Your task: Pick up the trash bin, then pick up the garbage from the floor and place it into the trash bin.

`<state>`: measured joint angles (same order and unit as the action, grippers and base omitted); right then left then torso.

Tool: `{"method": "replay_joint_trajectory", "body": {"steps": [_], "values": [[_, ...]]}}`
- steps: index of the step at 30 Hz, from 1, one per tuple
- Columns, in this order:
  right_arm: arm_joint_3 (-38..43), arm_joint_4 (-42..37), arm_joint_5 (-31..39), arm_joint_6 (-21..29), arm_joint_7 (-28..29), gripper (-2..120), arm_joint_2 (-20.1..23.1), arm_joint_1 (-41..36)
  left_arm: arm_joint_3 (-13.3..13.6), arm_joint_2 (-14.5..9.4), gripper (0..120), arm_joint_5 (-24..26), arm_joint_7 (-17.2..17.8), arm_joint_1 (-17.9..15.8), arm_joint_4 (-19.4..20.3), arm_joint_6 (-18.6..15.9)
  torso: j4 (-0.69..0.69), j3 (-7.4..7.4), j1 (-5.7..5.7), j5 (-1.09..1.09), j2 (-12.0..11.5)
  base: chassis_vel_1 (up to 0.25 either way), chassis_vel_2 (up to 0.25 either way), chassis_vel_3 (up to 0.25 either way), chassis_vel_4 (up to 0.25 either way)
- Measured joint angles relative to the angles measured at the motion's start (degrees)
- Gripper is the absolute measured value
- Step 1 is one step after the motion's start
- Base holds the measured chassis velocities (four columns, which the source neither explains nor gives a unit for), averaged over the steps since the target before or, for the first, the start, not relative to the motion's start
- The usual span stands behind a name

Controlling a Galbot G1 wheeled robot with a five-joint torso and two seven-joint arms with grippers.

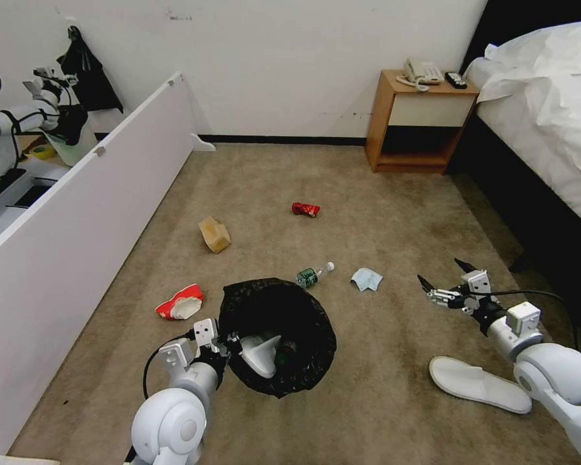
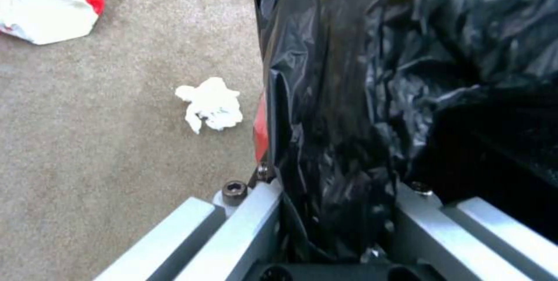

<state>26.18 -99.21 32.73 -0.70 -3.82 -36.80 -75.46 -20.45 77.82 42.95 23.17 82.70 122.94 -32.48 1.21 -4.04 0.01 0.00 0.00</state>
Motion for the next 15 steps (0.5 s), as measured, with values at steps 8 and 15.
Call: {"method": "replay_joint_trajectory", "body": {"steps": [8, 15], "values": [[-2.35, 2.39, -0.27, -1.2, -1.92, 100, 2.27, 1.51, 0.48, 0.24, 0, -0.53, -0.09, 0.1, 0.39, 0.01, 0.0, 0.0, 0.0, 0.01, 0.0, 0.0, 0.0, 0.0, 0.0], [-4.44, 7.4, -0.25, 0.93, -5.48, 100, 7.22, 2.9, 1.78, -0.14, 0, -0.67, -0.23, -1.11, 0.09, -0.02, 0.01, 0.0, 0.0, 0.0, 0.0, 0.0, 0.0, 0.0, 0.0]]}}
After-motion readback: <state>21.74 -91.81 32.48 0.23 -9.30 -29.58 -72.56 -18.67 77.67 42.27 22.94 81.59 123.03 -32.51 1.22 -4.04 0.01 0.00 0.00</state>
